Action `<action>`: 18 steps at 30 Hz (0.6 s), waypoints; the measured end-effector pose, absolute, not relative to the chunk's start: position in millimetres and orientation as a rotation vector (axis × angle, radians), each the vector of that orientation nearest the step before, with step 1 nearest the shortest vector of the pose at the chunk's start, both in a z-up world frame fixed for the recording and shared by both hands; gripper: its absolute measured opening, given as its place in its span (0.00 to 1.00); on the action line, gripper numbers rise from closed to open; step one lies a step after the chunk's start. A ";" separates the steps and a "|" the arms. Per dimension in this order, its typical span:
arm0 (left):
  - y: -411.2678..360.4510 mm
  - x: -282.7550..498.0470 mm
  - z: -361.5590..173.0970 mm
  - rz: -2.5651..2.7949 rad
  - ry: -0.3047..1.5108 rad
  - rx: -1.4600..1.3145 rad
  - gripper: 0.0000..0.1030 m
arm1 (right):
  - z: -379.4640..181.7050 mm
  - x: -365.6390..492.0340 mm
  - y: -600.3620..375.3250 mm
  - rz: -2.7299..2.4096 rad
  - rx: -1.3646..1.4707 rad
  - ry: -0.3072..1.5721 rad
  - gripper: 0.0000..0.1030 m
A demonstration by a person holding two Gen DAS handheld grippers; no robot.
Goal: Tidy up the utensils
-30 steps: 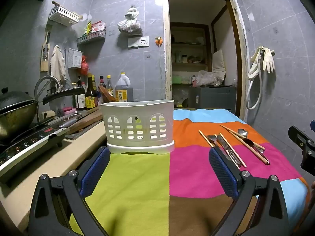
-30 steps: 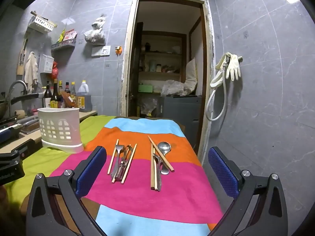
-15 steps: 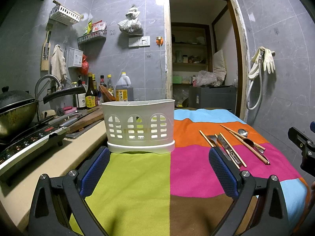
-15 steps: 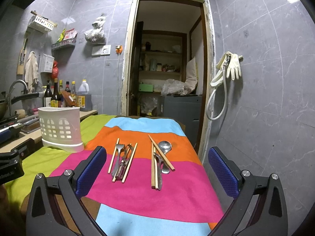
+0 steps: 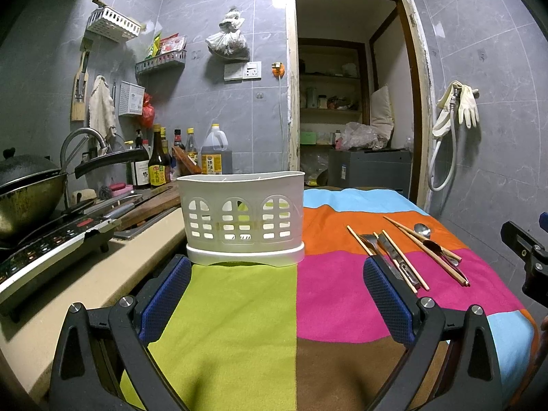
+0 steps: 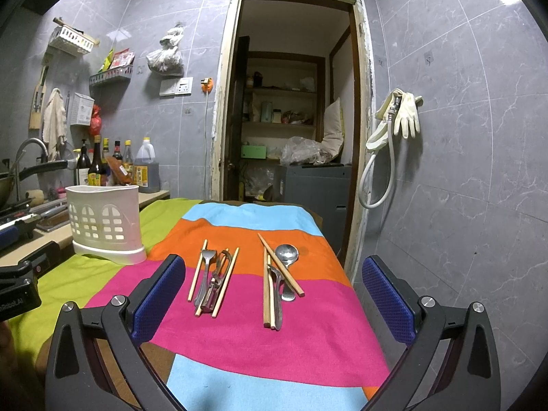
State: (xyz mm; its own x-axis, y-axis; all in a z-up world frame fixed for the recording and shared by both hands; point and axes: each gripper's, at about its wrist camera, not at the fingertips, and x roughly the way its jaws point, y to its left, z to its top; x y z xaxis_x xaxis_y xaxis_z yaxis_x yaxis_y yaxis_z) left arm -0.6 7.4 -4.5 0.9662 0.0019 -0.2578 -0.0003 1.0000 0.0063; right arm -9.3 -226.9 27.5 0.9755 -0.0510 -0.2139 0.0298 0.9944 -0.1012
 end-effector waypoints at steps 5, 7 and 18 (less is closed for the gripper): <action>7.5 -0.6 -4.5 0.002 0.260 0.006 0.96 | 27.4 -9.3 -226.7 -0.040 -0.097 0.218 1.00; 8.1 -0.7 -5.1 0.001 0.261 0.006 0.96 | 27.6 -9.1 -227.0 -0.040 -0.098 0.219 1.00; 8.2 -0.6 -4.8 0.001 0.262 0.005 0.96 | 24.1 -8.3 -224.9 -0.039 -0.097 0.222 1.00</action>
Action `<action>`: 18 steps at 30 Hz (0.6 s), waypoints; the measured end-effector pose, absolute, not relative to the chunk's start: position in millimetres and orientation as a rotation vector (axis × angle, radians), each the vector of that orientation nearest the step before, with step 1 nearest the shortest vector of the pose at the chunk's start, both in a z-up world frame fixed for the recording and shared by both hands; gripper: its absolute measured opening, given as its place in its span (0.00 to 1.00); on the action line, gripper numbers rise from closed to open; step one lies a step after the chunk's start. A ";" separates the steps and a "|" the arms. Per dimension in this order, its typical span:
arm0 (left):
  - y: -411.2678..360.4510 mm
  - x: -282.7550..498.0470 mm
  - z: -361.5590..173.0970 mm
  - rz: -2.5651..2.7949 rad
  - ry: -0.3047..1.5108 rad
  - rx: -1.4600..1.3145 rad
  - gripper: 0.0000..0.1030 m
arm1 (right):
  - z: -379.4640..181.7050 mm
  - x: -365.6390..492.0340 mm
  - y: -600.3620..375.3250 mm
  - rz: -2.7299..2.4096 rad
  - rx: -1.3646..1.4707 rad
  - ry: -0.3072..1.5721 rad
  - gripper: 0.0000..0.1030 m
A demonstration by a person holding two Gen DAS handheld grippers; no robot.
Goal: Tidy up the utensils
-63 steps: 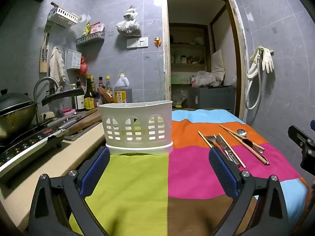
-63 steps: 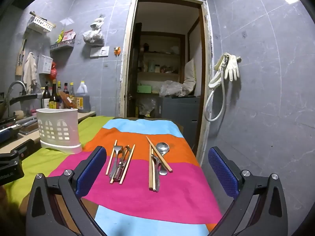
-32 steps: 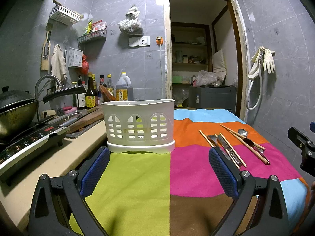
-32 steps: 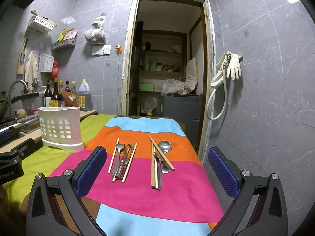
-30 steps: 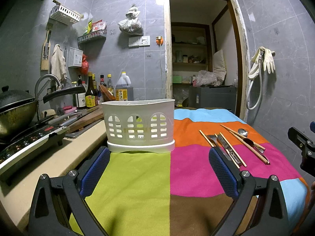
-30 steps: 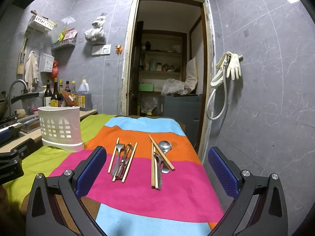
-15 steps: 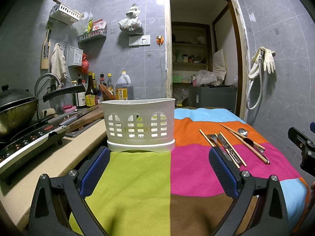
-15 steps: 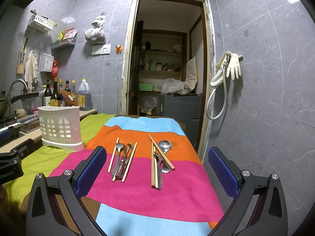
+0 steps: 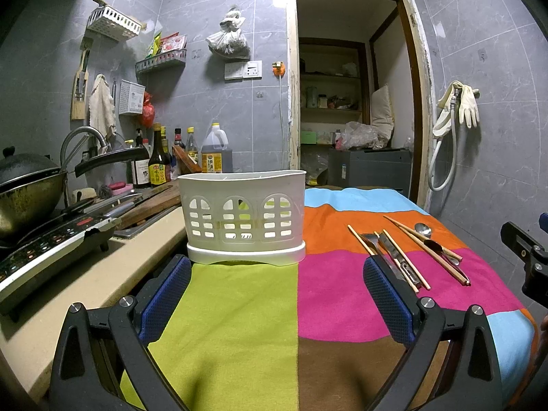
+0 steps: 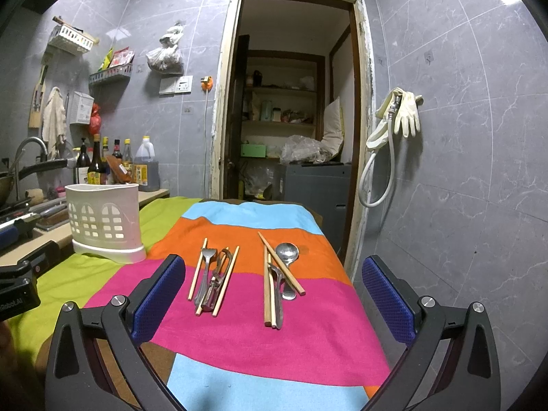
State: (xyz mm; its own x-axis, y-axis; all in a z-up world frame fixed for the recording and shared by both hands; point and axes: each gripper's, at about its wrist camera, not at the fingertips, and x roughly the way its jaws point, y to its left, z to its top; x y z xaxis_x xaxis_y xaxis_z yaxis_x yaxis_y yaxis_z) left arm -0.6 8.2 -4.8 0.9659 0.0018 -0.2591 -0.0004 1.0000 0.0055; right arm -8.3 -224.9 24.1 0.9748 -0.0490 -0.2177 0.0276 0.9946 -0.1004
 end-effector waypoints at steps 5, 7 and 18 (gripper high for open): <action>7.7 -0.4 -4.4 0.001 0.262 0.004 0.96 | 24.2 -7.8 -224.9 -0.039 -0.097 0.223 1.00; 7.8 -0.3 -4.5 0.002 0.263 0.005 0.96 | 23.9 -7.7 -224.5 -0.037 -0.096 0.224 1.00; 10.3 -1.2 -6.7 0.000 0.264 0.006 0.96 | 21.6 -7.3 -223.8 -0.039 -0.095 0.227 1.00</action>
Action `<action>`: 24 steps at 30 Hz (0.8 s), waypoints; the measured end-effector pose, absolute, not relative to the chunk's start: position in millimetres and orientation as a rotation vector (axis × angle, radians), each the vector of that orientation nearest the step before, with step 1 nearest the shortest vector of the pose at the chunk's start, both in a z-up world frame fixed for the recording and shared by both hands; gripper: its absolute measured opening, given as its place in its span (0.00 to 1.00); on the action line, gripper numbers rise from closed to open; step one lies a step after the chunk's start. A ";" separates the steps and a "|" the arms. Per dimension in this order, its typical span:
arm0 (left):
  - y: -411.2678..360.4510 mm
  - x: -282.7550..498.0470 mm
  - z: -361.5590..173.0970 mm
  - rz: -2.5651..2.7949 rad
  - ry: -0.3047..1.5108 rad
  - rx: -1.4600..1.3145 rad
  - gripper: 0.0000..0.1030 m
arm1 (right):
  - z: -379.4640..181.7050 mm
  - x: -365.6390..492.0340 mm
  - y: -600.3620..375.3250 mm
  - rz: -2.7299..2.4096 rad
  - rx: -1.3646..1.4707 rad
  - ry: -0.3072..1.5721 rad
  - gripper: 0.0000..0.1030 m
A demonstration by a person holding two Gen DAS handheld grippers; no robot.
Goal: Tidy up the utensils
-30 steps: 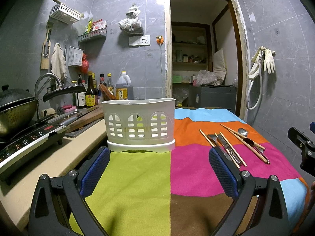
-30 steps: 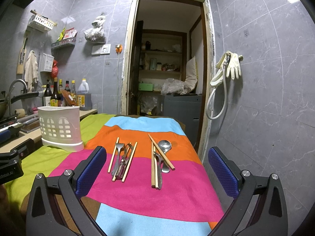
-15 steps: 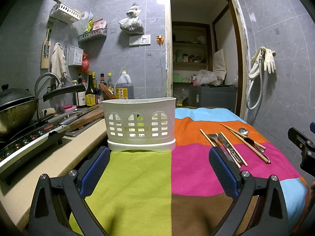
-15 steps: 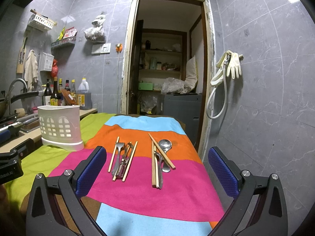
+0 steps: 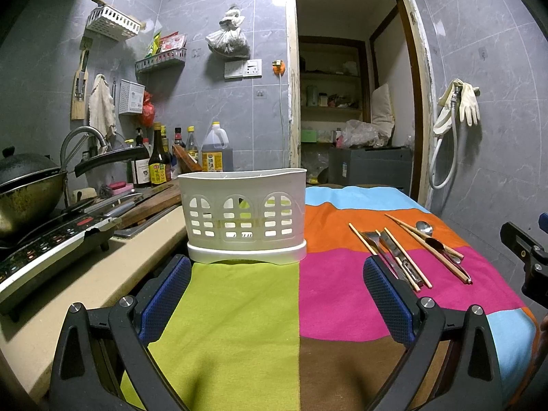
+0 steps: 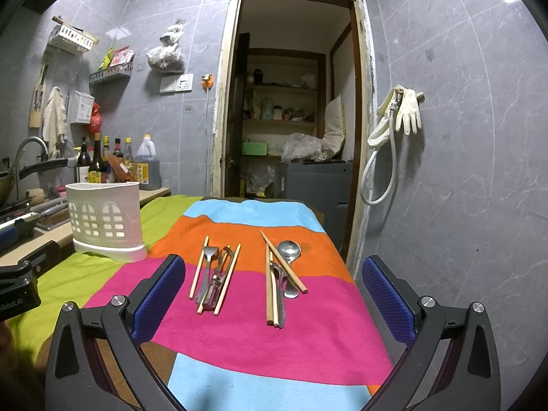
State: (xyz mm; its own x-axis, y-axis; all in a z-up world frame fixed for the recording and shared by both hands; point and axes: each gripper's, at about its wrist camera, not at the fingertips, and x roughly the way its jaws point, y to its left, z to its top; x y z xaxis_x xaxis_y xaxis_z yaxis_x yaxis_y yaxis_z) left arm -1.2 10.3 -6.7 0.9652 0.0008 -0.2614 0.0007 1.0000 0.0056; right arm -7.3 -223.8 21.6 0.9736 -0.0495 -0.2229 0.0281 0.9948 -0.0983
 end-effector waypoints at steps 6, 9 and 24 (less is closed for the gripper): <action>13.0 0.5 -12.9 0.001 0.266 0.005 0.96 | 12.9 -4.8 -219.5 -0.042 -0.095 0.228 1.00; 14.3 0.4 -14.1 0.001 0.267 0.007 0.96 | 10.5 -5.0 -218.0 -0.043 -0.094 0.230 1.00; 11.2 20.5 -6.4 -0.002 0.286 0.023 0.96 | 18.7 1.6 -226.8 -0.078 -0.136 0.193 1.00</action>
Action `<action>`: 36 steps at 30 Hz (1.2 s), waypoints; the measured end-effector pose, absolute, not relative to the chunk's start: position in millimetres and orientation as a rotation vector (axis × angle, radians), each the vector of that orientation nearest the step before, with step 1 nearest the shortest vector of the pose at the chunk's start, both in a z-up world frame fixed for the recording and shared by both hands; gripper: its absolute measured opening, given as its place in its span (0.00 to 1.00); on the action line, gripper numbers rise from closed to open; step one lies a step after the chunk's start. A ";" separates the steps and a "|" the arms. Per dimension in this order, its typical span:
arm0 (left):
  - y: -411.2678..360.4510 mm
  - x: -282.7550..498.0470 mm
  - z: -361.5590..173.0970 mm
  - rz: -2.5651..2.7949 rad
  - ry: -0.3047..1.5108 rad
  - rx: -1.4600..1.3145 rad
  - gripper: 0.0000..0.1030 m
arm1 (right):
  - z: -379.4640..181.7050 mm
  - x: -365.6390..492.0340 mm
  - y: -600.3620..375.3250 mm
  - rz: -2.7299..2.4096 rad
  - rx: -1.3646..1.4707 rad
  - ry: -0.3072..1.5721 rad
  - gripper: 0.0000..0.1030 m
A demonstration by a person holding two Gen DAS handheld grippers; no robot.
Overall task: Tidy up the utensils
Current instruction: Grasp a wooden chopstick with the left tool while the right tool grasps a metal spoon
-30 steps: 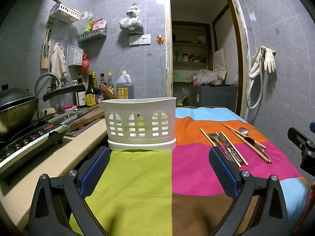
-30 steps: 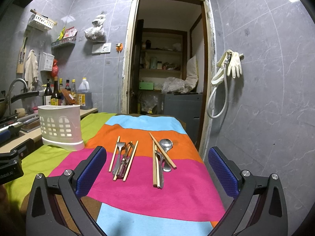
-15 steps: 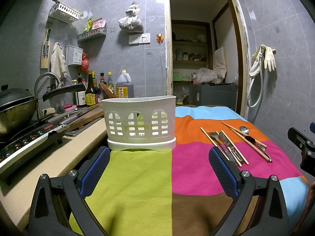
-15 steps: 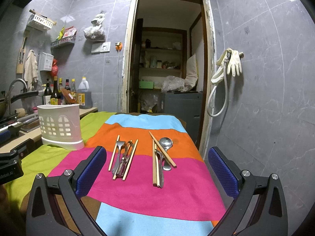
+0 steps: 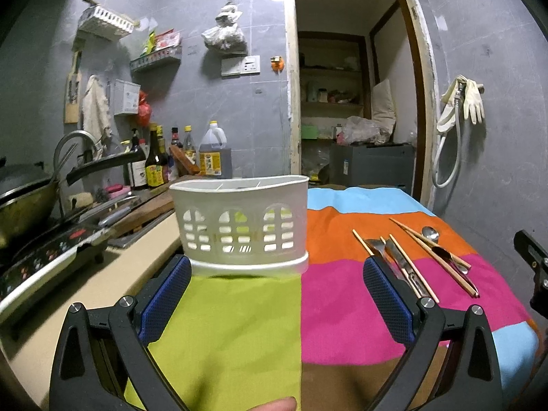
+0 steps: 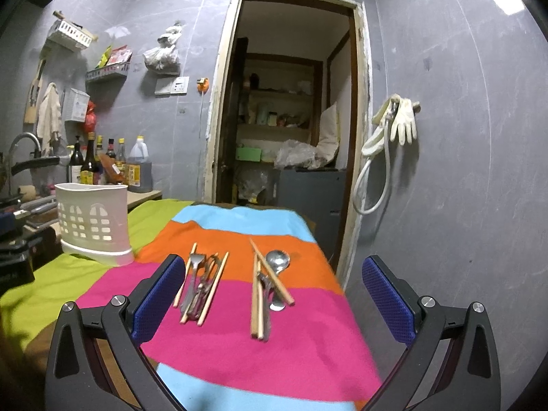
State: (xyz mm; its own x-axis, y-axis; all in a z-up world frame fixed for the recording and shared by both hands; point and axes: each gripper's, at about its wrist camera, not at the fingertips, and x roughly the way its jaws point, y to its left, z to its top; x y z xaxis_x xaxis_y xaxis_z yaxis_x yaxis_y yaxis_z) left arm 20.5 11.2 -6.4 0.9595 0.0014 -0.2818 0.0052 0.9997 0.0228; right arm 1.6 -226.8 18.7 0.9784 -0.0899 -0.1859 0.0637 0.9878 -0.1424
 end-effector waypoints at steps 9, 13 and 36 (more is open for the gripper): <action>-7.6 69.2 11.8 -0.073 0.391 0.060 0.96 | 40.1 30.3 -244.7 -0.094 -0.180 0.182 1.00; -18.7 94.2 13.5 -0.086 0.455 0.080 0.96 | 45.9 51.0 -258.7 -0.094 -0.183 0.206 1.00; -73.4 218.5 -25.2 -0.301 0.790 0.170 0.65 | 12.4 195.0 -311.4 0.062 -0.195 0.625 0.77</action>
